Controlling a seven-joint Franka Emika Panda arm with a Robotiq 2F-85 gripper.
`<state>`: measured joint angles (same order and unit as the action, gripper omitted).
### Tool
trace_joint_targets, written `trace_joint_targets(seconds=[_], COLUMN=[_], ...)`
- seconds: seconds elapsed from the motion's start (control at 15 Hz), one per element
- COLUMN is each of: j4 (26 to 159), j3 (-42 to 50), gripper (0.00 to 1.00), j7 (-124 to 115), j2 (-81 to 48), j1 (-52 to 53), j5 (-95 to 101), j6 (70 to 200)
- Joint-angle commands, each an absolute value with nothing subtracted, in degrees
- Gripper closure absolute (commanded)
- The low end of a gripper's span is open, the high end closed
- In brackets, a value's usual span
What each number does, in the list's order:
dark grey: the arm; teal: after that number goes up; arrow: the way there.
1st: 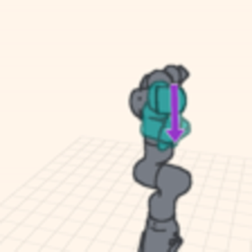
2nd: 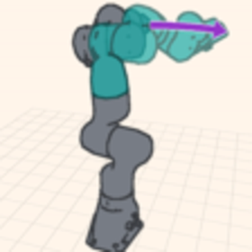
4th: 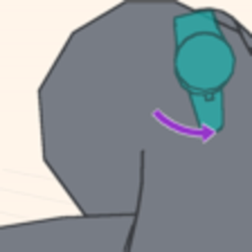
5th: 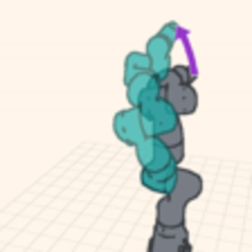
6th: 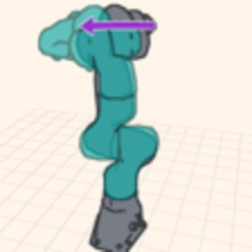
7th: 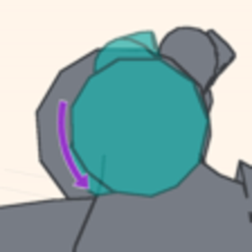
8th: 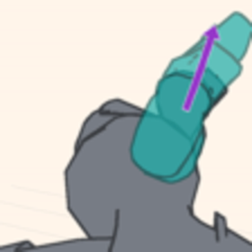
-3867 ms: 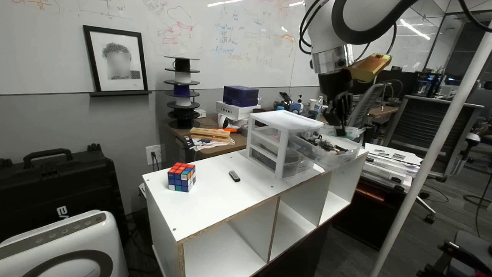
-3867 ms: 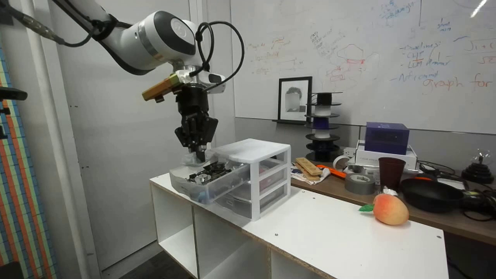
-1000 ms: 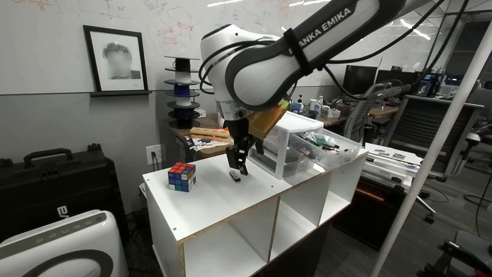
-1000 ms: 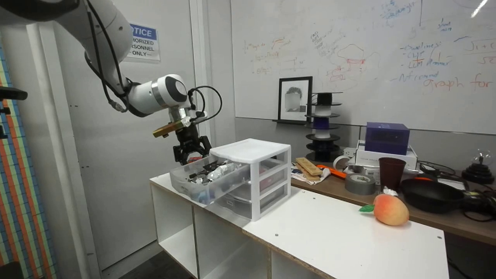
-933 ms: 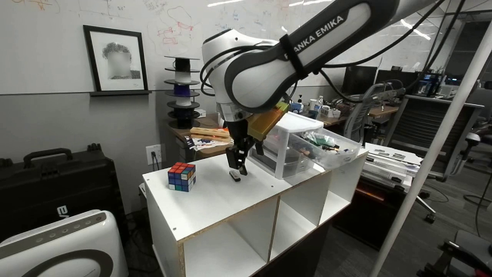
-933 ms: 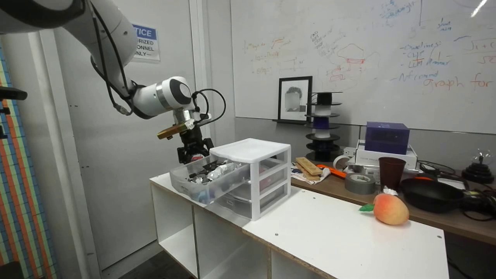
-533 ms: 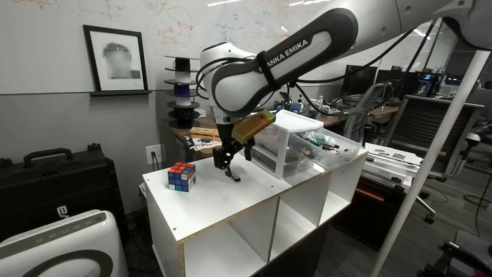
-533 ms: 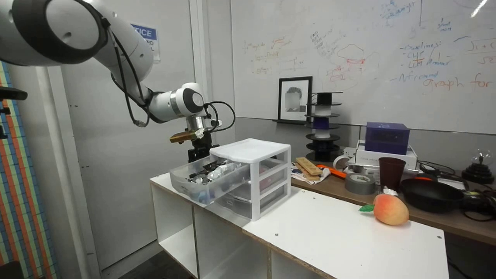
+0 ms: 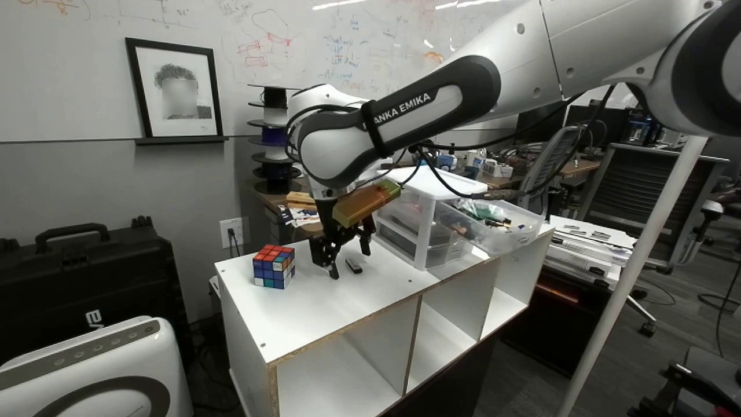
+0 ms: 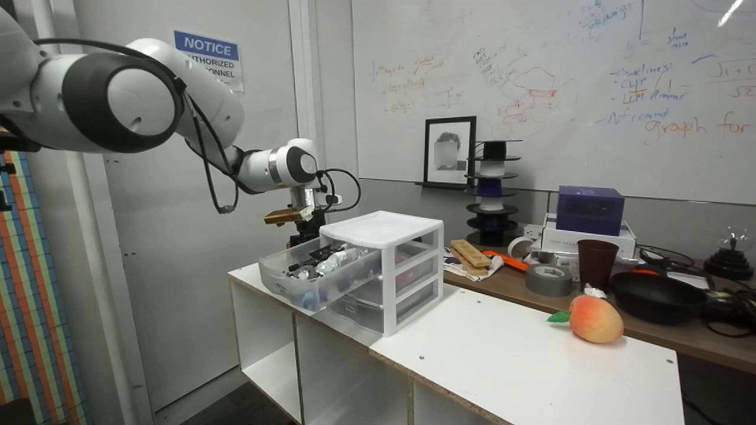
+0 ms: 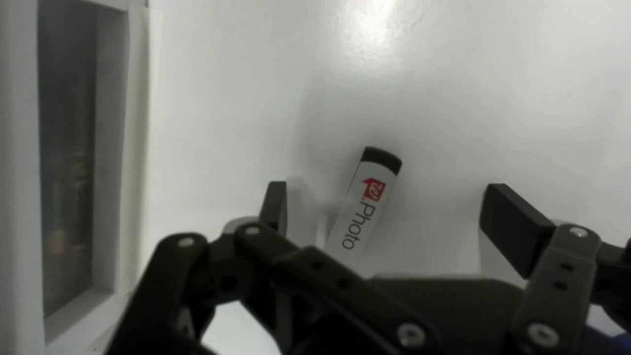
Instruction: Put the objects in the drawer and close the drawer
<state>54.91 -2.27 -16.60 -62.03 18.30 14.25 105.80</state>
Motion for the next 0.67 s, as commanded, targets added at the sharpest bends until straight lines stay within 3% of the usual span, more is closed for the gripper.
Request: trace_joint_targets(seconds=[0.0,0.07,0.13,0.27,0.6], j4=[46.27,45.37,44.35,42.44,40.06], j3=[-0.77,-0.68,-0.58,-0.45,-1.53], gripper=[0.00,0.02,0.26,0.30,0.70], j7=[-16.74,-16.91,-17.00,-17.06,-17.59], j2=[-66.55,-67.02,-67.48,-68.57,-70.03], j1=[19.45,19.41,19.43,19.40,17.96], j5=[12.37,12.28,12.26,12.12,12.17], j6=[100.50,99.81,99.07,98.06,95.91])
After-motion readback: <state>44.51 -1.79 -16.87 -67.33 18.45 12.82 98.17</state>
